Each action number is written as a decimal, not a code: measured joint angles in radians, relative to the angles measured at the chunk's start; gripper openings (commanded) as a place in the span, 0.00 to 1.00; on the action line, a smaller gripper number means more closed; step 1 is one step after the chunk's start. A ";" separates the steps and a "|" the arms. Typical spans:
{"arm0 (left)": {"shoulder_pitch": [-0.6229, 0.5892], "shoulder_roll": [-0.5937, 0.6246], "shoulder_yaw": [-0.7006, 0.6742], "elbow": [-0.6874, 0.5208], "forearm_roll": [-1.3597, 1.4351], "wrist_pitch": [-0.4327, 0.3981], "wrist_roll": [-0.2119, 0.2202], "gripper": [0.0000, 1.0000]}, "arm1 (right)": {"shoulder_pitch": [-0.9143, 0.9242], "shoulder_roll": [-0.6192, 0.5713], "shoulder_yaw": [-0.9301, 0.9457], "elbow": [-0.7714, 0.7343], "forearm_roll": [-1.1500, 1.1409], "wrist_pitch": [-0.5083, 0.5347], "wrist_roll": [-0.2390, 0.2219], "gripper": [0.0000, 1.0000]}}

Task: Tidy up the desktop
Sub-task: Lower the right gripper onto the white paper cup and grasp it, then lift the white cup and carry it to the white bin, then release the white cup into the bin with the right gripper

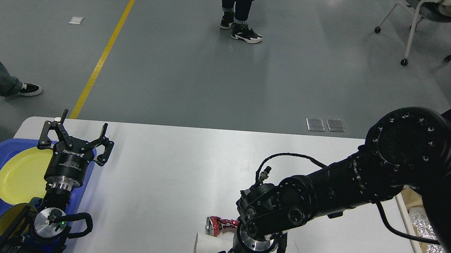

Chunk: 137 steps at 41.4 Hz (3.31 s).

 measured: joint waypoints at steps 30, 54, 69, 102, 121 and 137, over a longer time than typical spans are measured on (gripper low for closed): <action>0.000 0.000 0.000 0.000 0.000 0.000 0.000 0.97 | -0.027 -0.008 -0.016 0.006 0.001 0.010 -0.001 0.00; 0.000 0.000 0.000 0.000 0.000 0.000 0.000 0.97 | 0.348 -0.283 -0.037 0.137 0.198 0.250 0.002 0.00; 0.000 0.000 0.000 0.000 0.000 0.000 0.000 0.97 | 0.683 -0.360 -0.310 0.207 0.293 0.367 0.160 0.00; 0.000 0.000 0.000 0.000 0.000 0.000 0.000 0.97 | 0.744 -0.392 -0.667 0.142 0.365 0.362 0.377 0.00; 0.000 0.000 0.000 0.000 0.000 0.000 -0.002 0.97 | 0.270 -0.673 -0.768 -0.341 0.364 0.361 0.376 0.00; 0.000 0.000 0.000 0.000 0.000 0.000 -0.002 0.97 | -0.405 -0.751 -0.527 -0.989 0.409 0.344 0.363 0.00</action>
